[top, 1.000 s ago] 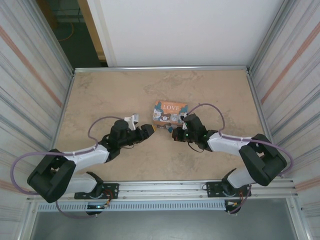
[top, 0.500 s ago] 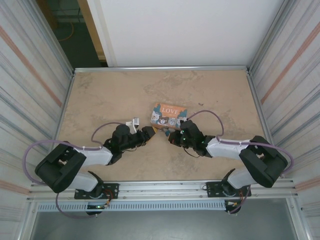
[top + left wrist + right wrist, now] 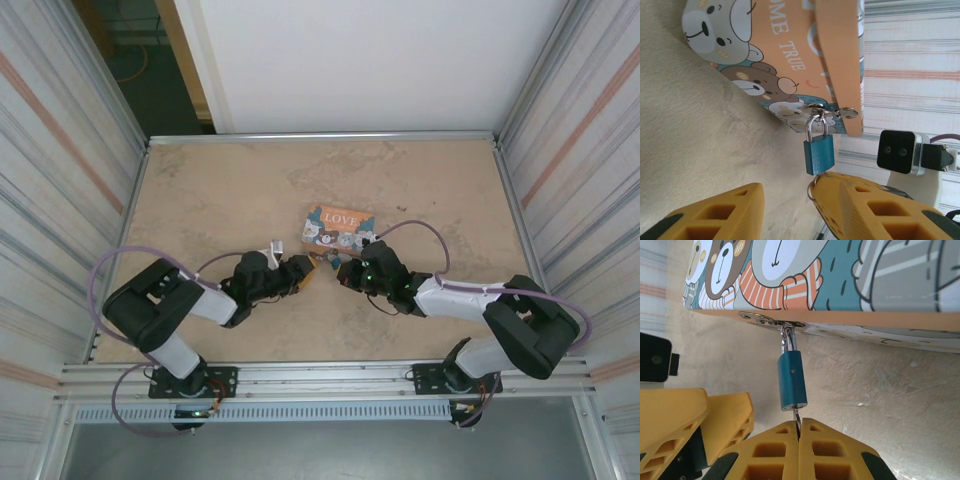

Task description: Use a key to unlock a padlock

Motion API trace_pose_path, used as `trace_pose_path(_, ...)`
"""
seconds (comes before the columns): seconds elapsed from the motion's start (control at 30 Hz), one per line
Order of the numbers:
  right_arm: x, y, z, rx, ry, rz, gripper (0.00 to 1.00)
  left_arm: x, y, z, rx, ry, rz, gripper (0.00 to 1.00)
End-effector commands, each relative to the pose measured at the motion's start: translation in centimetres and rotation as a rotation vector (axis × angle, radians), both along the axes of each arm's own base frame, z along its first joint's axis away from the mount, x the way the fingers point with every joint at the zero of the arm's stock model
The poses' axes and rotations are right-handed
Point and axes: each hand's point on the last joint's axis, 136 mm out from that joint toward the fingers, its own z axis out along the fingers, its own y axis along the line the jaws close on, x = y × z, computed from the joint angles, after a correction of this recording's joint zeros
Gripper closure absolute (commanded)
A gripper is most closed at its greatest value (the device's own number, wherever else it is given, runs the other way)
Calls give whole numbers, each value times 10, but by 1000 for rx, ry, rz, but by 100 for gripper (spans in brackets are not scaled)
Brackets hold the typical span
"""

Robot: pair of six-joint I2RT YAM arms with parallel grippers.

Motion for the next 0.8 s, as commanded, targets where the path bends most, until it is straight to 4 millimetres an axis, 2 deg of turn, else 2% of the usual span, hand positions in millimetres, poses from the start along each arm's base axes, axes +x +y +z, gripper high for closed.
trace_pose_path(0.0, 8, 5, 18, 52, -44, -31, 100, 6, -14, 17, -62, -34, -13, 56)
trace_pose_path(0.37, 8, 4, 18, 49, -45, -36, 100, 17, -32, 8, -123, 4, -7, 57)
trace_pose_path(0.77, 9, 4, 19, 50, -49, -41, 100, 19, -46, -4, -198, 42, 20, 58)
